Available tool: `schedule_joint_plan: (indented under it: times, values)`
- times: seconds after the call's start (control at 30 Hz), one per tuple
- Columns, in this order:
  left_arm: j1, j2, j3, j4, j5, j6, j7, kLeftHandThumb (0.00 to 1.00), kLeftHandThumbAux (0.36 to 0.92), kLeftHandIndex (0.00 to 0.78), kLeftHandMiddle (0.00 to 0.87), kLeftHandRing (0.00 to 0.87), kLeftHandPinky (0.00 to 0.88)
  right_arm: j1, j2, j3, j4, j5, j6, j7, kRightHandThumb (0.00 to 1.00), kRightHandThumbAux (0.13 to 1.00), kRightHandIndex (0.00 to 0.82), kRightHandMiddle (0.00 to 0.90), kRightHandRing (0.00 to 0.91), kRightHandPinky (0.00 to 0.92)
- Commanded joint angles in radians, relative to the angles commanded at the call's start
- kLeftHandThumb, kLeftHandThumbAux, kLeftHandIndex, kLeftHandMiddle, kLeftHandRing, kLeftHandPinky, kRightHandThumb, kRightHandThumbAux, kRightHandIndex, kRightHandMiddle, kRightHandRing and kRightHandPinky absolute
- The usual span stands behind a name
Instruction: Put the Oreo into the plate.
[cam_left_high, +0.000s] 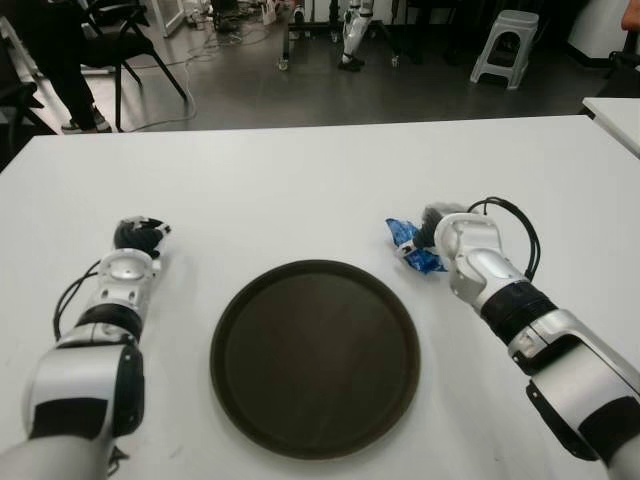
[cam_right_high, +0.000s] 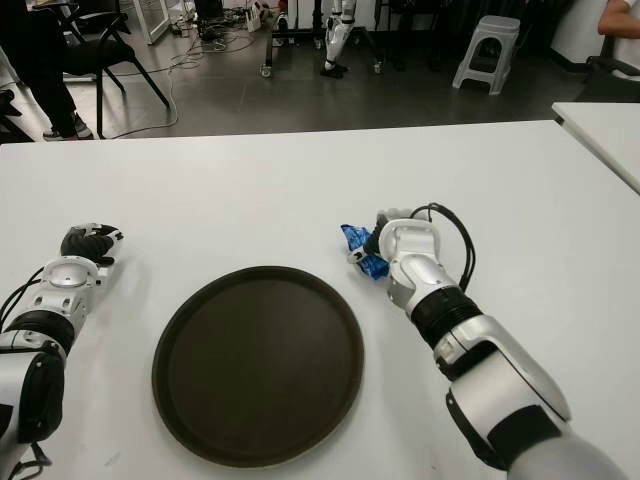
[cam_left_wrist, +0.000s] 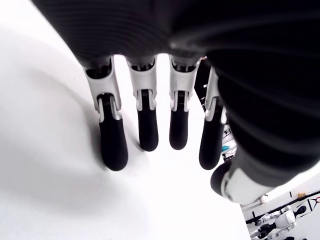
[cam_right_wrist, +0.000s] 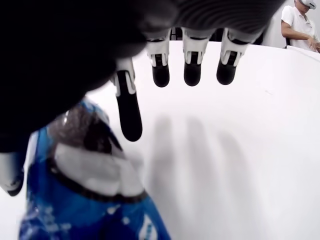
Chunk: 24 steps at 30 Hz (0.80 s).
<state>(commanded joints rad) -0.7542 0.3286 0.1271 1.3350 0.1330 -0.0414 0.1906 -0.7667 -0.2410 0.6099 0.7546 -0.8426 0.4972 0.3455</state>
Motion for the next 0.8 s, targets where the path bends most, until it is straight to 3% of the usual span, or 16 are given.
schedule_joint_plan:
  times: [0.2, 0.8]
  values:
    - [0.0, 0.001, 0.004, 0.0, -0.004, -0.001, -0.004, 0.694, 0.71, 0.412, 0.227, 0.205, 0.097, 0.001, 0.006, 0.005, 0.011, 0.002, -0.009, -0.007, 0.0, 0.459, 0.523, 0.044, 0.0, 0.0]
    - [0.002, 0.001, 0.008, -0.002, -0.009, -0.006, -0.009, 0.695, 0.711, 0.415, 0.235, 0.209, 0.113, -0.006, 0.023, 0.02, 0.046, 0.001, -0.021, -0.002, 0.0, 0.447, 0.513, 0.037, 0.0, 0.0]
